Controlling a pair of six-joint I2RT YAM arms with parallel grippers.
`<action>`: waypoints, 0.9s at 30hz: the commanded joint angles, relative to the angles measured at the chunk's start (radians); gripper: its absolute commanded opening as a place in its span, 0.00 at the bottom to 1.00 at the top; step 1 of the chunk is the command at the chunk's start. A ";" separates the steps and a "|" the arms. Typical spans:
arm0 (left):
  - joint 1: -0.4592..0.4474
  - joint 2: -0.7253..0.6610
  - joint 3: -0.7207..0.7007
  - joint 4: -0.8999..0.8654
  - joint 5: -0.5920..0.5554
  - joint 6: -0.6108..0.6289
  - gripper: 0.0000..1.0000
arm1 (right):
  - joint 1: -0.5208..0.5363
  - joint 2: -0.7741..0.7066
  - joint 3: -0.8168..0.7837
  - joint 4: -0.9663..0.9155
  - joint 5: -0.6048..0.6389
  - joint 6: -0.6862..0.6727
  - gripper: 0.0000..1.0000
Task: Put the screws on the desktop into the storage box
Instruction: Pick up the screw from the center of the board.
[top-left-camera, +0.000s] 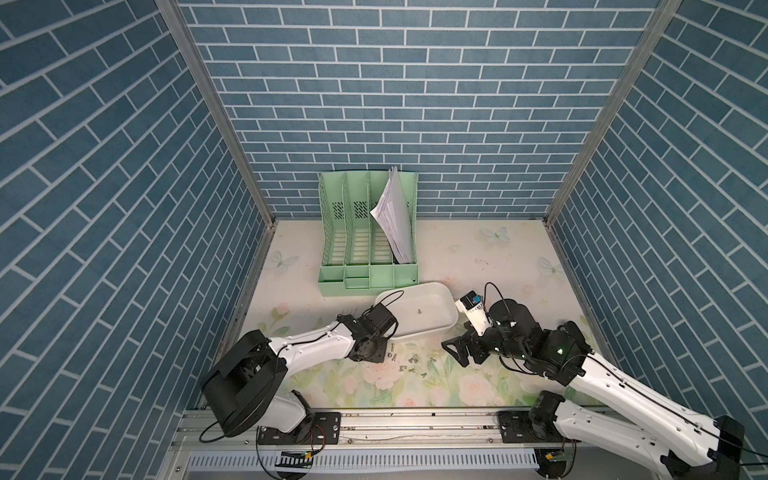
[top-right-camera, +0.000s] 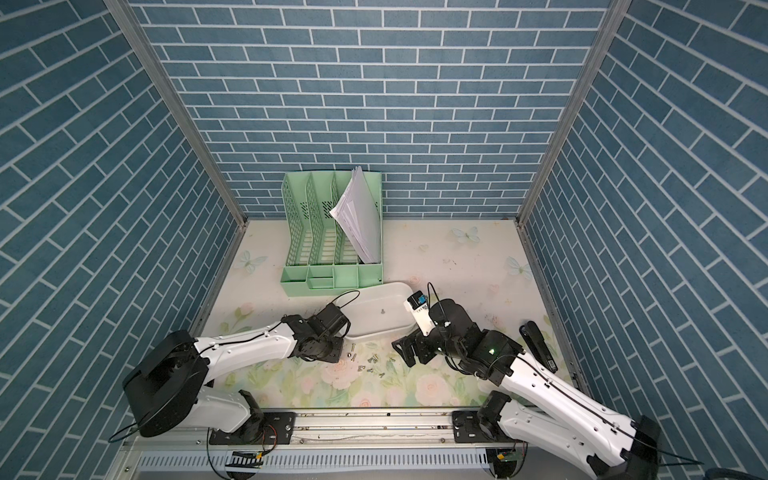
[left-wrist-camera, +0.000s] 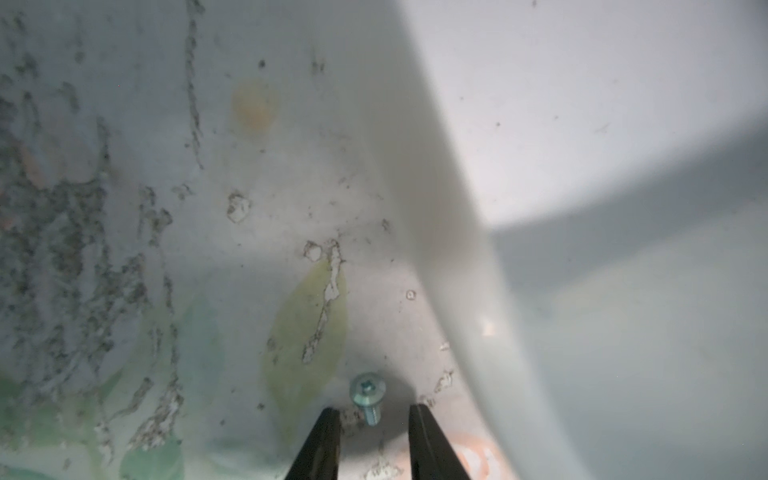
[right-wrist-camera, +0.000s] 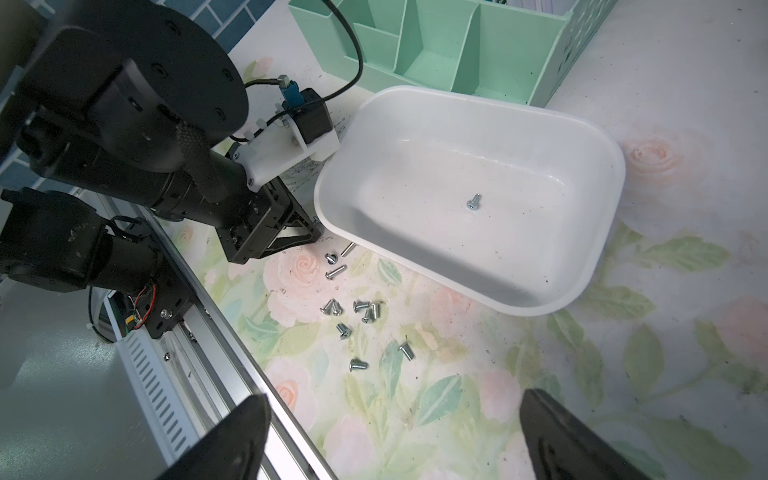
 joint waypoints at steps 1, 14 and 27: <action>-0.007 0.023 0.012 0.008 -0.014 0.011 0.30 | -0.003 -0.011 -0.014 -0.019 0.016 0.018 0.98; -0.008 0.017 0.010 -0.003 -0.020 0.012 0.11 | -0.003 -0.004 -0.021 -0.010 0.016 0.018 0.98; -0.008 -0.138 0.073 -0.117 -0.041 -0.009 0.08 | -0.003 -0.006 -0.026 0.011 0.020 0.019 0.98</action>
